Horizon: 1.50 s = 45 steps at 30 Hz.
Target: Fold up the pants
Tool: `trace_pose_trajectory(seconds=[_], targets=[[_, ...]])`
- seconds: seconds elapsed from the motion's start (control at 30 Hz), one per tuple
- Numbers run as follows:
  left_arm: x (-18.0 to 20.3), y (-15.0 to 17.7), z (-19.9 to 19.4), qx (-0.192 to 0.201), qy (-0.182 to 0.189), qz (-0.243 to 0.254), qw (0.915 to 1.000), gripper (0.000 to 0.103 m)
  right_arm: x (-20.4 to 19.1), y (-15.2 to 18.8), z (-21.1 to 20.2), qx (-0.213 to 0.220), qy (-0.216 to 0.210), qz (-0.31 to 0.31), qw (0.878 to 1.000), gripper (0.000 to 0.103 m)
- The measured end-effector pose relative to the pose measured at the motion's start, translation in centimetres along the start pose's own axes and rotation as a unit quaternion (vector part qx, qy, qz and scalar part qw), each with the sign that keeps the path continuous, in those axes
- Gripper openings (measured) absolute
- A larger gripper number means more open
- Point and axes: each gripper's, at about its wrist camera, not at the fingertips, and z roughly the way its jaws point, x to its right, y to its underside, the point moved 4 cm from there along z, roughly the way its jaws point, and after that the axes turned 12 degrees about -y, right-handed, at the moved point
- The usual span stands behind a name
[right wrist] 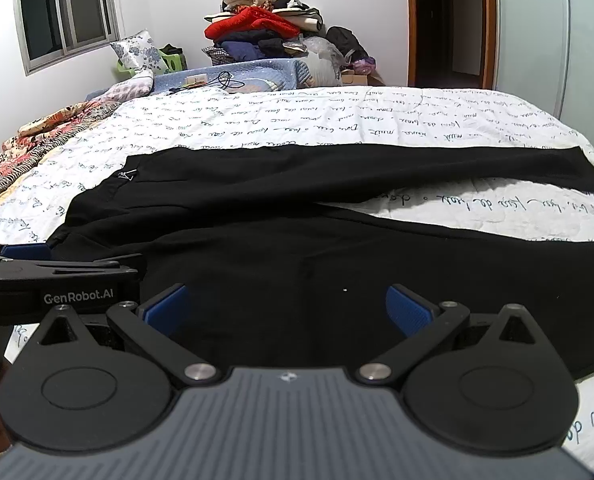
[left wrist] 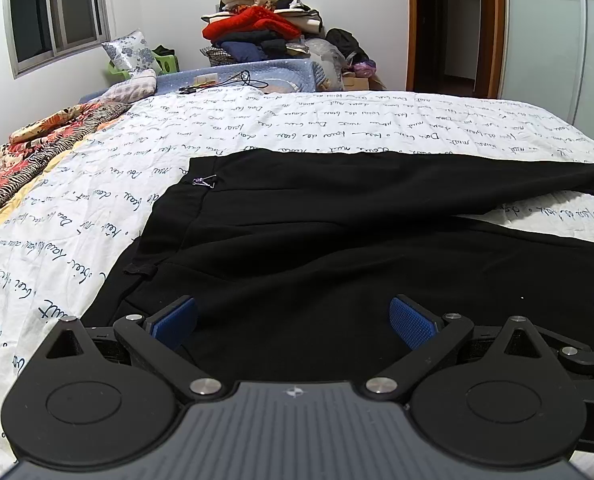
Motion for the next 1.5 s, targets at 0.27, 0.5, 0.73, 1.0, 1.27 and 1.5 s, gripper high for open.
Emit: trace_pose_trajectory(seconds=[0.27,0.5,0.73,1.0,1.27,1.5], targets=[[0.1,0.0,0.1,-0.001,-0.002,0.000,1.0000,0.103,0.0,0.0,0.1,-0.002,-0.003,0.002,1.000,0.103],[0.2,0.0,0.9,-0.005,-0.012,0.004,0.9999,0.103,0.0,0.0,0.6,-0.002,-0.013,-0.007,1.000,0.103],[-1.7,-2.3,2.0,0.011,0.005,0.005,0.9999,0.103,0.3,-2.0,0.3,0.046,-0.076,-0.084,0.992,0.103],[-7.7,-8.2,7.6,0.019,0.062,-0.010,0.9979,0.103,1.0,-9.6,3.9,0.033,-0.067,-0.219,0.973,0.103],[-10.1,-12.5,16.9,-0.017,0.167,-0.005,0.9858,0.103,4.1,-14.8,11.7,-0.041,-0.165,-0.298,0.939,0.103],[-10.5,-14.5,24.5,-0.060,0.237,-0.013,0.9696,0.103,7.8,-15.8,19.2,-0.107,-0.235,-0.318,0.912,0.103]])
